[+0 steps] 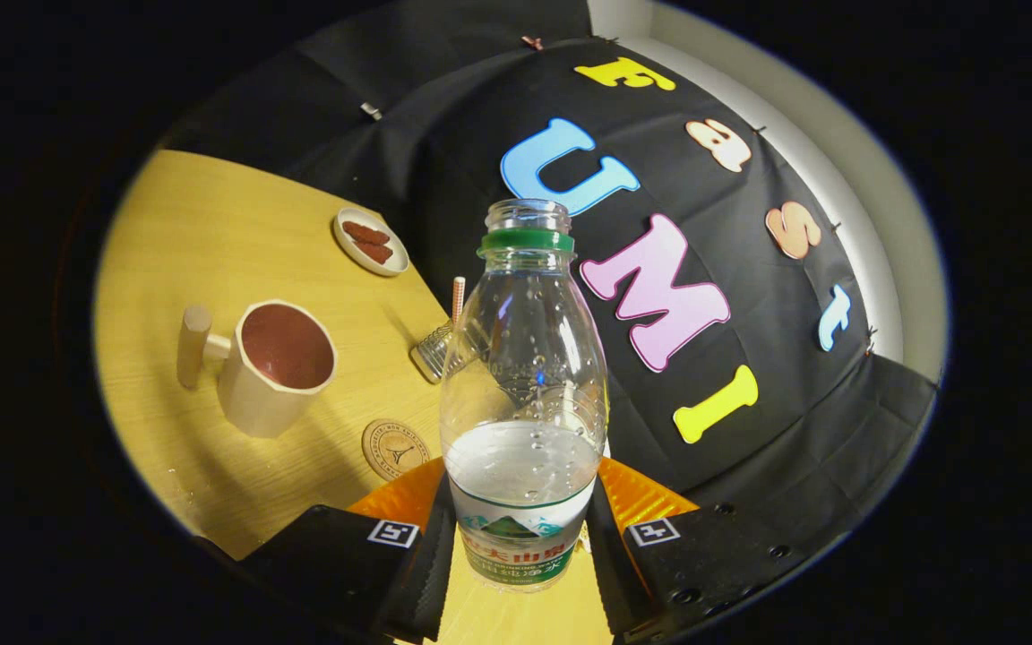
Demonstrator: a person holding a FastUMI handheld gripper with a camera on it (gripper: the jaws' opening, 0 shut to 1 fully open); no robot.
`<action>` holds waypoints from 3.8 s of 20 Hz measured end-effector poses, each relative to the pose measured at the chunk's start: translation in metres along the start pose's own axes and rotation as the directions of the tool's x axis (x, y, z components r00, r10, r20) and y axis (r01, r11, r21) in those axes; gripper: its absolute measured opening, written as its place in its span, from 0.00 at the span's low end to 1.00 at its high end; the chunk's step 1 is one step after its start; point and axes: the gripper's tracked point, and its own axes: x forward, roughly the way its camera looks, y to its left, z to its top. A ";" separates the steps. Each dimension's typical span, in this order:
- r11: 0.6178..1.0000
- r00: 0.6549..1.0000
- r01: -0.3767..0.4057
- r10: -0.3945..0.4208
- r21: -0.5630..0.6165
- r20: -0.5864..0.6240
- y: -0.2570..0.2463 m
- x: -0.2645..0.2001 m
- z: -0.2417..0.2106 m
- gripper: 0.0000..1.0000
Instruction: Take the bottle from table, then pour the juice into the cup, finally place the bottle on the coaster
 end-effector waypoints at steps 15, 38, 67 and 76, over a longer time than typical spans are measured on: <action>0.959 0.999 -0.034 0.032 -0.280 -0.012 0.029 0.009 -0.014 0.69; 0.821 0.994 -0.089 0.036 -0.564 -0.106 0.037 0.026 -0.028 0.69; 0.706 0.993 -0.096 0.025 -0.701 -0.111 0.034 0.030 -0.019 0.69; 0.678 0.996 -0.079 0.024 -0.731 -0.085 0.031 0.033 -0.013 0.69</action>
